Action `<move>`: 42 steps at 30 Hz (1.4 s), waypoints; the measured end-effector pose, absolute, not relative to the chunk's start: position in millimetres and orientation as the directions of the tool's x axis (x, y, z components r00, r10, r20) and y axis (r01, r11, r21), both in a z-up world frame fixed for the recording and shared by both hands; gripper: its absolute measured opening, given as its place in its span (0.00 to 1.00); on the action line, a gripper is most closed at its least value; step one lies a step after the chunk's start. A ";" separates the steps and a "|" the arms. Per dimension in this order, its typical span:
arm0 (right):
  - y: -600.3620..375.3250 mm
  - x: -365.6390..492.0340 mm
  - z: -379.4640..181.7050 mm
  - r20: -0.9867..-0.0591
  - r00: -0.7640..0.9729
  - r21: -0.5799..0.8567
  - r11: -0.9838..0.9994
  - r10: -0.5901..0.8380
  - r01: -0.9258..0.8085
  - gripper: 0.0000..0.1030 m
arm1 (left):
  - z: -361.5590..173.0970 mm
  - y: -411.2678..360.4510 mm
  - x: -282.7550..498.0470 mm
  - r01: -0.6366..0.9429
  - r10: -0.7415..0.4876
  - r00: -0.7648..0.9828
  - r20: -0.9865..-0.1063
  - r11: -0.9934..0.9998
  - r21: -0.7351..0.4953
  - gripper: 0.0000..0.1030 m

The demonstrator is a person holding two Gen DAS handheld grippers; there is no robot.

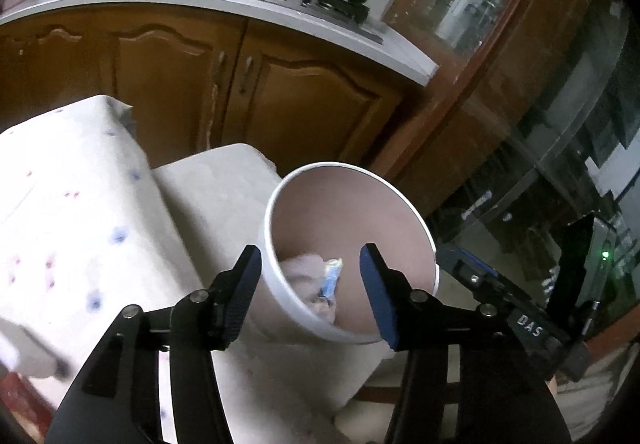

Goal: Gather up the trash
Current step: 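Carry both items to the bin and open both tools inside it, then move both open tools back over the table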

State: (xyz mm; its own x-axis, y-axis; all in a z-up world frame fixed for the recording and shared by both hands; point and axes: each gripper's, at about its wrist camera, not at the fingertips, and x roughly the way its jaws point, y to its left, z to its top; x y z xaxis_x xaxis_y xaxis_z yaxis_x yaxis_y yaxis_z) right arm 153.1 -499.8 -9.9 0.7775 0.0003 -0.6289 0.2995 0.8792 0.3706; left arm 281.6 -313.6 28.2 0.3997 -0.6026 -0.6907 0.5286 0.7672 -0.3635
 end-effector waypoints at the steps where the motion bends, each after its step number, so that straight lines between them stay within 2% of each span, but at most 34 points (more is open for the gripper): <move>1: -497.4 151.4 -8.7 -0.624 0.782 0.377 0.879 0.008 0.292 0.76 | 29.1 -307.5 279.4 0.520 -0.598 0.409 -0.689 0.774 -0.362 0.54; 3: -493.9 149.3 -6.2 -0.615 0.788 0.387 0.877 0.016 0.285 0.86 | 30.7 -295.0 274.7 0.508 -0.593 0.427 -0.683 0.782 -0.361 0.55; 8: -476.9 141.6 2.5 -0.585 0.810 0.403 0.880 0.036 0.252 0.91 | 36.4 -256.4 257.8 0.468 -0.578 0.477 -0.662 0.805 -0.365 0.60; 15: -441.8 135.4 10.5 -0.554 0.827 0.423 0.888 0.096 0.180 0.91 | 42.8 -206.9 235.2 0.415 -0.539 0.539 -0.647 0.839 -0.353 0.62; 28: -367.8 141.2 2.6 -0.554 0.802 0.429 0.902 0.223 0.045 0.91 | 32.9 -104.4 201.1 0.249 -0.421 0.641 -0.641 0.905 -0.345 0.63; 42: -316.4 142.9 -7.1 -0.564 0.770 0.420 0.906 0.299 -0.043 0.91 | 17.0 -41.6 190.2 0.144 -0.352 0.664 -0.660 0.926 -0.349 0.63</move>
